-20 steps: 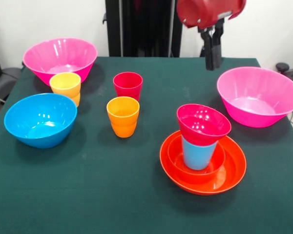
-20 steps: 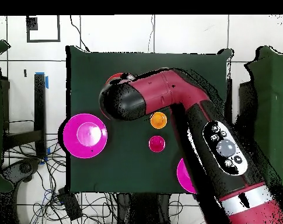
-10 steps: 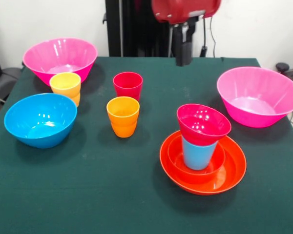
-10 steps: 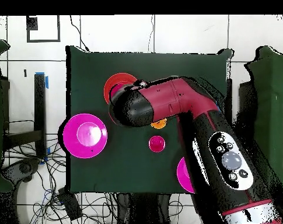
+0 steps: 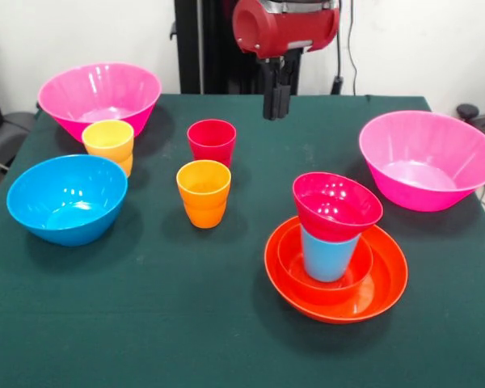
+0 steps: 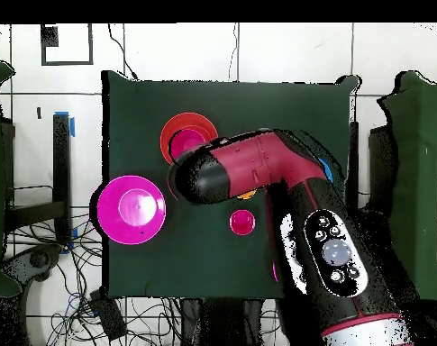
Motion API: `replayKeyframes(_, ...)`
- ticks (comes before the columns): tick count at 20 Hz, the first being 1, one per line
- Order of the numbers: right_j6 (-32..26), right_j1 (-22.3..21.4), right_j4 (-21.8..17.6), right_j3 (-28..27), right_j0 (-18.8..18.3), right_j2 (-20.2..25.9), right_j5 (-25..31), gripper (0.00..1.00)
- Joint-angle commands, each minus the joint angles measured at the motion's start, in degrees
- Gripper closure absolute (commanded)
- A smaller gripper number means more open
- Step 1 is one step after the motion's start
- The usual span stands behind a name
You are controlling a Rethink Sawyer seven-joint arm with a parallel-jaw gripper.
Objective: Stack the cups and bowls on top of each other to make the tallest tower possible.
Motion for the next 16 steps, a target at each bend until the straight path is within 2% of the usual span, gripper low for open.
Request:
replayKeyframes(1, 13.5, 3.6, -0.8, -1.2, 6.7, -7.5, 5.2, 1.00)
replayKeyframes(8, 14.4, 5.4, 1.8, -2.3, 8.8, -9.5, 1.2, 1.00)
replayKeyframes(13, 13.7, 7.8, 1.9, -2.3, 7.5, -9.1, -4.0, 1.00)
replayKeyframes(16, 12.9, 9.0, 1.7, -3.0, 7.1, -8.8, -4.9, 1.00)
